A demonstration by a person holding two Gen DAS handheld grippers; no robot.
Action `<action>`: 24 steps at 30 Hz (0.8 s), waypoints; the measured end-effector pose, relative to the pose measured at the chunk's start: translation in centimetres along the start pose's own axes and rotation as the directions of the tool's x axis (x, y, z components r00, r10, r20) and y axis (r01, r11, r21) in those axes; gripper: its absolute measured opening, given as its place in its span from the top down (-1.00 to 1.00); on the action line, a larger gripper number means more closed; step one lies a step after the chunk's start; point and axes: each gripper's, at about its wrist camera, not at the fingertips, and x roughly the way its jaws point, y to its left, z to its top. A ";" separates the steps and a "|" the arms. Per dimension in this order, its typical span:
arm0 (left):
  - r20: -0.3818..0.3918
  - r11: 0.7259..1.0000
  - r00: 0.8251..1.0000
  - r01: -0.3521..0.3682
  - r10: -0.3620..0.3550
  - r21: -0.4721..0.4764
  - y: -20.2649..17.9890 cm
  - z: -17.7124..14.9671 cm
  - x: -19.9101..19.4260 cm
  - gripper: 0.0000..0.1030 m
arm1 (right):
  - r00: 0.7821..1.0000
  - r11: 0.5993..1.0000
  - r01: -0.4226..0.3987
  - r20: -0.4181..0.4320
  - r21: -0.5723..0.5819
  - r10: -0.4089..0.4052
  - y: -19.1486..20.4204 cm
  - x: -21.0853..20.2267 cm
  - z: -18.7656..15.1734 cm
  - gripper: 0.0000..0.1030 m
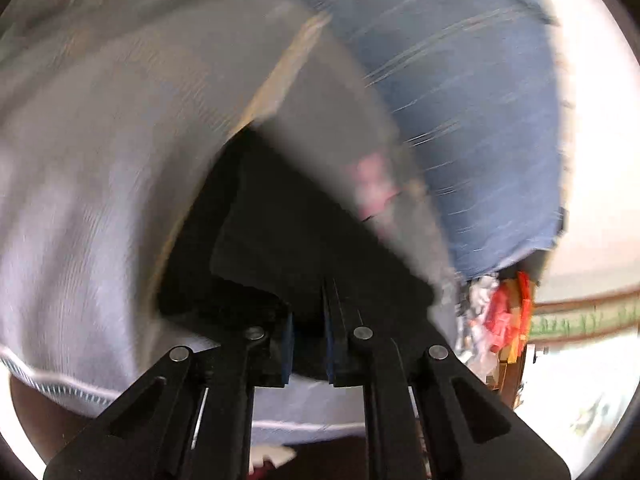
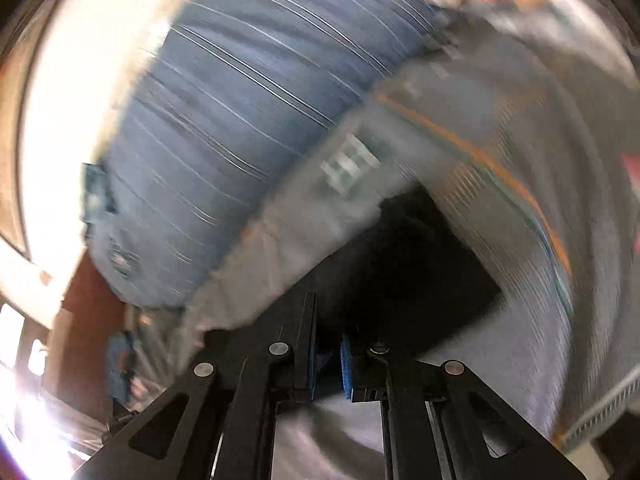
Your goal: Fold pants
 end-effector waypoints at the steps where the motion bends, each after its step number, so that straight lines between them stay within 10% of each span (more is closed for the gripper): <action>1: -0.008 1.000 1.000 0.008 -0.009 -0.017 0.8 -0.3 0.2 0.82 | 1.000 1.000 0.003 -0.006 0.026 -0.003 -0.9 0.3 -0.4 0.83; 13: -0.037 1.000 0.999 0.022 -0.023 -0.015 2.2 -2.0 -0.3 0.77 | 0.999 0.998 0.049 -0.008 0.045 -0.048 -2.2 0.0 -1.2 0.70; 20: -0.083 0.952 0.993 0.099 -0.078 0.291 -0.3 -4.6 -4.9 0.59 | 0.985 0.992 0.118 0.123 0.039 -0.122 -2.2 -4.3 0.2 0.52; 24: 0.048 0.947 0.997 0.036 -0.054 0.318 -1.2 -3.1 -7.5 -0.47 | 0.977 0.989 0.141 0.159 0.040 -0.146 -2.3 -5.0 2.2 0.28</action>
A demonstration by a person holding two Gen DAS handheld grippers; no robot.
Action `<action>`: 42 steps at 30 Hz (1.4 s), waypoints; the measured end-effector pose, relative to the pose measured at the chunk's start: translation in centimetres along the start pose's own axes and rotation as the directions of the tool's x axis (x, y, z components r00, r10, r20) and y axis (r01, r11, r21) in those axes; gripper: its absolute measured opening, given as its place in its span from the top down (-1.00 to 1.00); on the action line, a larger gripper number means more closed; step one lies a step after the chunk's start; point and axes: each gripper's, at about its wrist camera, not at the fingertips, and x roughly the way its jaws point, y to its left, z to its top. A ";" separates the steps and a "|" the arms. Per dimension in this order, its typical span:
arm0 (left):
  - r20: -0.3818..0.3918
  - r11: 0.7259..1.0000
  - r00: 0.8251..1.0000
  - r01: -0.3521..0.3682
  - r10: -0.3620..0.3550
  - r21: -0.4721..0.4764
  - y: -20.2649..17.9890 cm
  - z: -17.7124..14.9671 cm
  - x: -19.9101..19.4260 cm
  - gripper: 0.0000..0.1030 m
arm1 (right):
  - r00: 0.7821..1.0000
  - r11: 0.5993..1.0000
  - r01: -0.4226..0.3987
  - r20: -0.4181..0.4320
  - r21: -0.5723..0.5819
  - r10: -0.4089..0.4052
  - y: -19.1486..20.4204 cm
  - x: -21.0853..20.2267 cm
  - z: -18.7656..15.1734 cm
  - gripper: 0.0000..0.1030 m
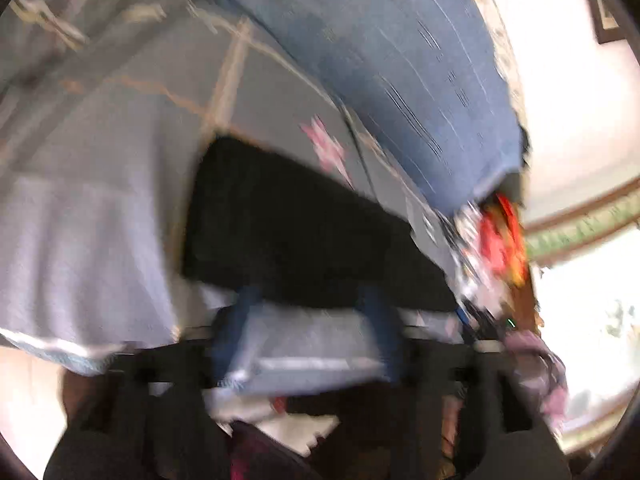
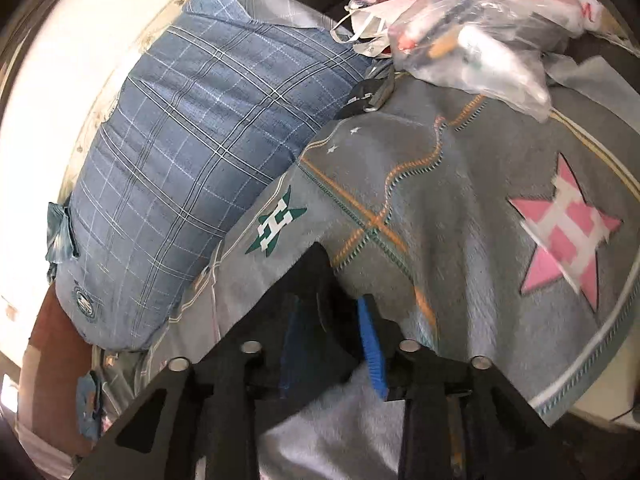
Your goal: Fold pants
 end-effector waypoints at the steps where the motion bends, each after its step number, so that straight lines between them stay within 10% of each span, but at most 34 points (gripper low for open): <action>1: 0.018 1.000 1.000 -0.017 0.018 -0.016 0.1 0.7 0.2 -0.56 | 1.000 1.000 -0.003 -0.027 -0.016 0.003 0.3 0.7 0.3 0.27; 5: -0.043 0.986 0.997 -0.065 0.059 -0.152 2.0 3.5 4.2 -0.55 | 0.991 0.991 0.049 -0.117 -0.127 -0.064 1.8 3.6 0.7 0.28; 7: -0.096 0.981 0.994 -0.075 0.058 -0.180 1.9 3.5 6.4 -0.52 | 0.984 0.972 0.054 -0.152 -0.230 -0.090 3.1 4.7 0.6 0.93; 8: -0.107 0.982 0.993 -0.075 0.056 -0.173 1.5 3.2 7.0 -0.52 | 0.983 0.961 0.064 -0.152 -0.269 -0.108 4.0 4.8 0.7 0.96; 14: -0.054 0.983 0.985 -0.167 0.163 -0.081 -0.5 2.4 6.6 -0.52 | 0.986 0.919 -0.024 0.144 -0.393 0.088 8.7 -1.6 4.5 1.00; 18: -0.082 0.981 0.986 -0.154 0.145 -0.114 0.8 1.9 6.4 -0.52 | 0.984 0.952 0.155 -0.045 -0.264 -0.173 2.6 3.3 4.1 0.98; 24: -0.039 0.985 0.993 -0.117 0.113 -0.131 0.3 2.7 5.3 -0.53 | 0.997 0.983 0.014 -0.074 -0.184 -0.028 1.8 3.4 3.1 0.81; 27: -0.030 0.981 0.993 -0.119 0.116 -0.155 0.2 2.9 5.8 -0.56 | 0.991 0.964 0.051 -0.110 -0.259 -0.082 4.0 5.8 2.8 0.23; 29: -0.033 0.976 0.989 -0.146 0.143 -0.162 0.1 2.7 6.4 -0.56 | 0.986 0.944 0.062 -0.129 -0.325 -0.110 4.8 7.2 2.0 0.29; 31: -0.042 0.973 0.987 -0.161 0.156 -0.168 0.2 2.5 6.7 -0.56 | 0.973 0.886 0.115 -0.131 -0.449 -0.192 5.7 8.1 0.8 0.89; 36: -0.037 0.975 0.991 -0.137 0.132 -0.175 0.6 2.3 6.1 -0.56 | 0.987 0.886 0.106 -0.057 -0.452 -0.148 5.3 5.3 0.5 0.90; 42: -0.009 0.975 0.997 -0.077 0.077 -0.209 1.9 2.0 4.0 -0.56 | 0.960 0.863 0.247 -0.009 -0.441 -0.280 5.6 5.2 0.0 0.71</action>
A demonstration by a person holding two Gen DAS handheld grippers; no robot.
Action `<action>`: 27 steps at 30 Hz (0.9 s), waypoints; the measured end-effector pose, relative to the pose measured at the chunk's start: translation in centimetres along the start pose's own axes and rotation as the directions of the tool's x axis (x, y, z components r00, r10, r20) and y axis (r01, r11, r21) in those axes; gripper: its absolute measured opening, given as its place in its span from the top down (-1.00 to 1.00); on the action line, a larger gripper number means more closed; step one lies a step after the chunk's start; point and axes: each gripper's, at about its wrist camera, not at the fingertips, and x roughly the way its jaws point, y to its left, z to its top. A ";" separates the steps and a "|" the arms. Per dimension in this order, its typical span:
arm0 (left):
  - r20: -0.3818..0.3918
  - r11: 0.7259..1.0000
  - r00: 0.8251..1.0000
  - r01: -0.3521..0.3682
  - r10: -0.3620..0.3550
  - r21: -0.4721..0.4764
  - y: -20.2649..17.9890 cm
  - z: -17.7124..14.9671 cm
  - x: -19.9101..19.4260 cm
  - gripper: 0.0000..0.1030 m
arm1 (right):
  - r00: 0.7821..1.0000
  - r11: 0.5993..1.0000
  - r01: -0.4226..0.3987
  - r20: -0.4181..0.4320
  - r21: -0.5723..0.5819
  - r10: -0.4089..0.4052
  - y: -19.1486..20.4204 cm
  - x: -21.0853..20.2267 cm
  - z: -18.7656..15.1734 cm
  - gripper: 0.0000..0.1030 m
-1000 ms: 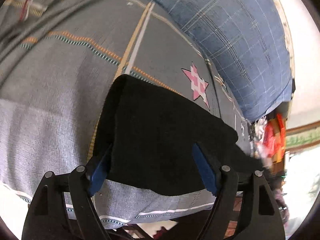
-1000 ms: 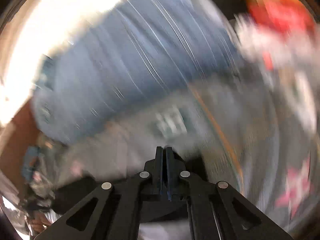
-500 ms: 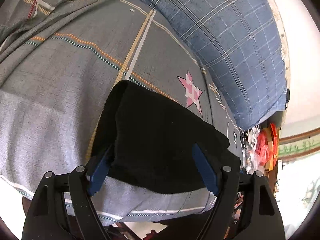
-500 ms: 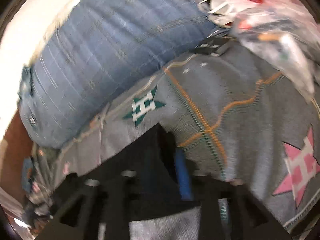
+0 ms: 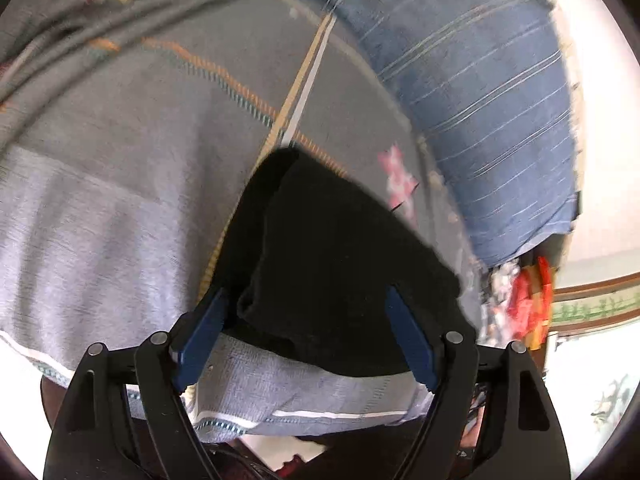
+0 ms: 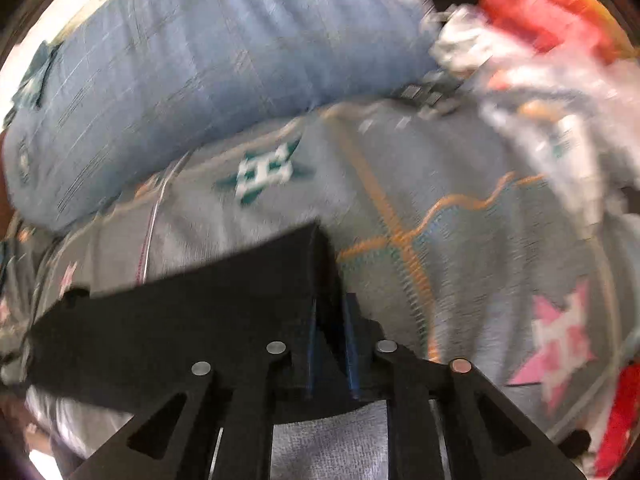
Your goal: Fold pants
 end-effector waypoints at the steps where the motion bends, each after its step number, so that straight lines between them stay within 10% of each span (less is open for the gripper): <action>1: 0.027 1.000 0.999 0.026 -0.026 0.004 0.1 0.2 -1.1 -0.56 | 0.999 1.000 -0.016 0.036 0.011 0.015 0.5 -1.0 0.4 0.71; 4: 0.048 0.999 0.998 0.039 -0.040 0.026 0.0 1.3 -2.3 -0.56 | 0.982 0.987 -0.157 0.099 -0.024 0.158 3.8 -3.3 1.5 0.62; 8: -0.001 0.998 1.000 0.012 -0.012 0.055 -0.6 2.2 -0.2 -0.56 | 0.901 0.897 -0.433 -0.039 -0.090 0.432 12.4 -1.3 1.3 0.36; 12: -0.070 0.998 0.998 0.000 0.004 0.057 -1.1 2.5 2.6 -0.56 | 0.845 0.835 -0.529 -0.182 -0.154 0.502 20.8 2.1 -0.4 0.37; 16: -0.076 0.998 0.997 -0.002 0.007 0.057 -1.3 2.8 3.2 -0.56 | 0.855 0.819 -0.507 -0.281 -0.269 0.437 26.4 5.4 -1.6 0.36; 18: -0.080 0.999 0.997 0.007 -0.003 0.054 -1.4 2.9 3.2 -0.50 | 0.875 0.804 -0.474 -0.299 -0.360 0.382 27.9 6.4 -2.3 0.83; 27: -0.087 0.997 0.995 -0.046 0.051 0.066 -2.3 2.9 3.8 -0.14 | 0.928 0.814 -0.371 -0.218 -0.448 0.303 28.2 6.3 -2.5 0.75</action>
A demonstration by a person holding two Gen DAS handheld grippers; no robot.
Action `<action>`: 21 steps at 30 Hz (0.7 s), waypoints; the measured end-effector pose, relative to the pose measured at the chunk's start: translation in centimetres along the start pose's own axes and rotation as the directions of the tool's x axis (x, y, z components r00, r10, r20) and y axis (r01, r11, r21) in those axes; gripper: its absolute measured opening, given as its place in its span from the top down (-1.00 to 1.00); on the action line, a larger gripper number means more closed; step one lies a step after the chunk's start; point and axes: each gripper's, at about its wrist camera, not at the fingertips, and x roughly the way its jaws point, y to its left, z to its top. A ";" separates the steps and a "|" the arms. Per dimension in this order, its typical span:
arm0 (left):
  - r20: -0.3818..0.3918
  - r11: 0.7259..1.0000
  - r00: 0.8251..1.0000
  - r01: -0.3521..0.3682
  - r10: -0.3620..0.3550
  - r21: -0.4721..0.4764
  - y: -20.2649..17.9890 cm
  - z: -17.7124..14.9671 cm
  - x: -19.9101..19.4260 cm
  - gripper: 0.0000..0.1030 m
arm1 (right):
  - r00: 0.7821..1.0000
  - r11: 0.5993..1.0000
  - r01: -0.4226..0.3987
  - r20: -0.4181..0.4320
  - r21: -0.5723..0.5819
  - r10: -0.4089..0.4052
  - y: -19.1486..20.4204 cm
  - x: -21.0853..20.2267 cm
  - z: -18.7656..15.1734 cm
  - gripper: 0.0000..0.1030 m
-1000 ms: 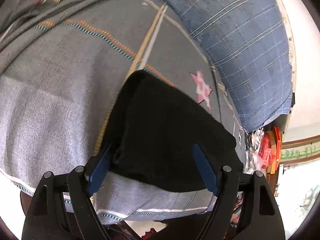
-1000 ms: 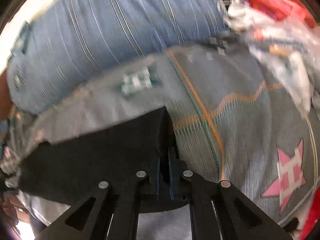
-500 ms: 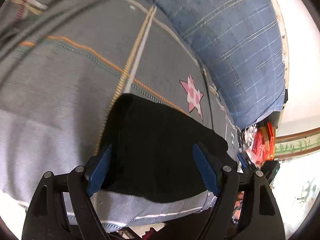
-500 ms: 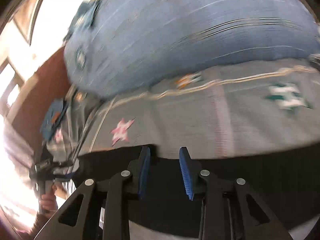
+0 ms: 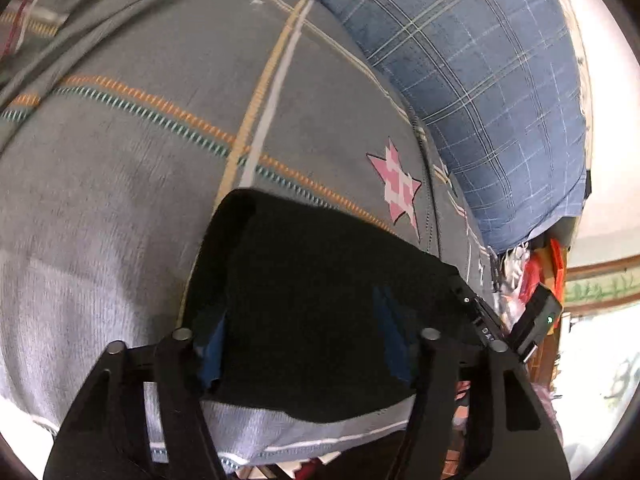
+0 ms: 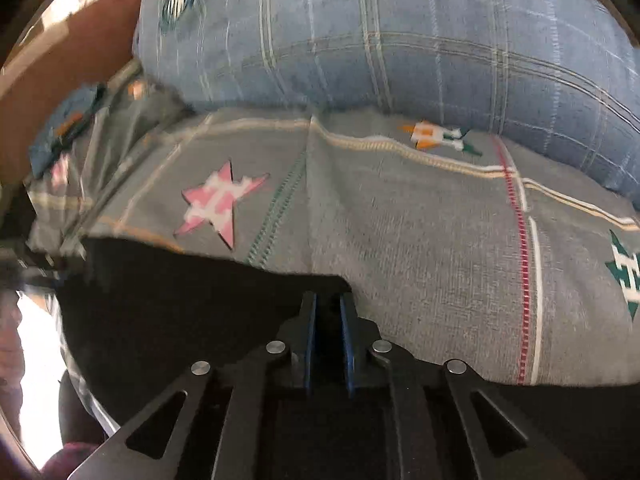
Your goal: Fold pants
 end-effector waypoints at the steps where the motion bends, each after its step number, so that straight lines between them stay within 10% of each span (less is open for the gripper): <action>1: 0.006 1.000 1.000 0.019 -0.019 -0.005 0.2 -0.3 -0.8 -0.14 | 1.000 1.000 -0.007 0.026 0.030 0.007 -0.1 -1.0 -0.1 0.70; 11: 0.029 0.974 0.976 0.217 -0.215 -0.065 2.2 -6.0 -4.2 -0.32 | 0.930 0.871 -0.366 0.099 0.327 0.353 0.1 -6.2 -8.3 0.54; 15: -0.011 0.984 0.985 0.171 -0.172 -0.052 1.2 -5.9 -2.1 -0.32 | 0.876 0.771 -0.458 0.075 0.442 0.477 0.6 -4.2 -11.1 0.49; 21: -0.005 0.991 0.993 0.116 -0.116 -0.061 0.6 -4.4 -0.4 -0.28 | 0.852 0.715 -0.482 0.080 0.507 0.518 1.9 -1.7 -11.3 0.39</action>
